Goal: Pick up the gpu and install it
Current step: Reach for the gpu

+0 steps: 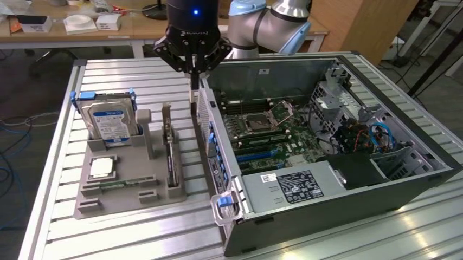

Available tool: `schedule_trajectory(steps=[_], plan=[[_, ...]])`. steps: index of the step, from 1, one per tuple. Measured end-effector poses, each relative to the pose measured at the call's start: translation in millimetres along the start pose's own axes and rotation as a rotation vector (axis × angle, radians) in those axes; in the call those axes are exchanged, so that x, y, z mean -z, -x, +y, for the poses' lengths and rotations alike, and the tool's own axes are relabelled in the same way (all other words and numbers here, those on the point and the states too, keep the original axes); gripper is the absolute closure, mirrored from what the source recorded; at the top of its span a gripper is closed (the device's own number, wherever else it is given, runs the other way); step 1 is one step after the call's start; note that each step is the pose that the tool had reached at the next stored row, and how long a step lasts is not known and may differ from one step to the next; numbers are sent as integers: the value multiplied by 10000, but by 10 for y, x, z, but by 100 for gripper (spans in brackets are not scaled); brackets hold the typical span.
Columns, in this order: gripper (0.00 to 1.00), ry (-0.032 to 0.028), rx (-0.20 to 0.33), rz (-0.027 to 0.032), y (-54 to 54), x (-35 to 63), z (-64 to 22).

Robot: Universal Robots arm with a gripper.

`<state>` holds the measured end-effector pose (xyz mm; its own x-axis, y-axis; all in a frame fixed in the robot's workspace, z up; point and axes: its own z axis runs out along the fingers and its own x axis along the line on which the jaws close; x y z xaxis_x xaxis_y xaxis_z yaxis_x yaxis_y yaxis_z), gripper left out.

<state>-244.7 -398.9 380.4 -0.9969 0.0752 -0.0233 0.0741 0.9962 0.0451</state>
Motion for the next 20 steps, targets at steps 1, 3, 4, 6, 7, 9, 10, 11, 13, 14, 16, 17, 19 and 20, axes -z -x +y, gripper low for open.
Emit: schedule_trajectory(steps=[1,3,4,6,7,9,10,11,13,14,16,17,19,20], plan=[[89,0,-1,0,-7,0,0],[89,0,-1,0,-18,-1,-1],[89,1,0,-1,-21,-2,-1],[89,0,2,0,-26,-2,-2],[89,0,-1,-1,-31,-3,-2],[89,0,0,0,-38,-4,-3],[89,0,0,0,-42,-4,-3],[89,0,0,0,-45,-5,-4],[89,0,-1,0,-54,-6,-4],[89,1,-1,-1,-58,-7,-4],[89,-1,0,1,-67,-8,-5],[89,0,-1,0,-72,-9,-6],[89,0,-1,0,-83,-10,-6],[89,0,-1,0,-89,-11,-7]])
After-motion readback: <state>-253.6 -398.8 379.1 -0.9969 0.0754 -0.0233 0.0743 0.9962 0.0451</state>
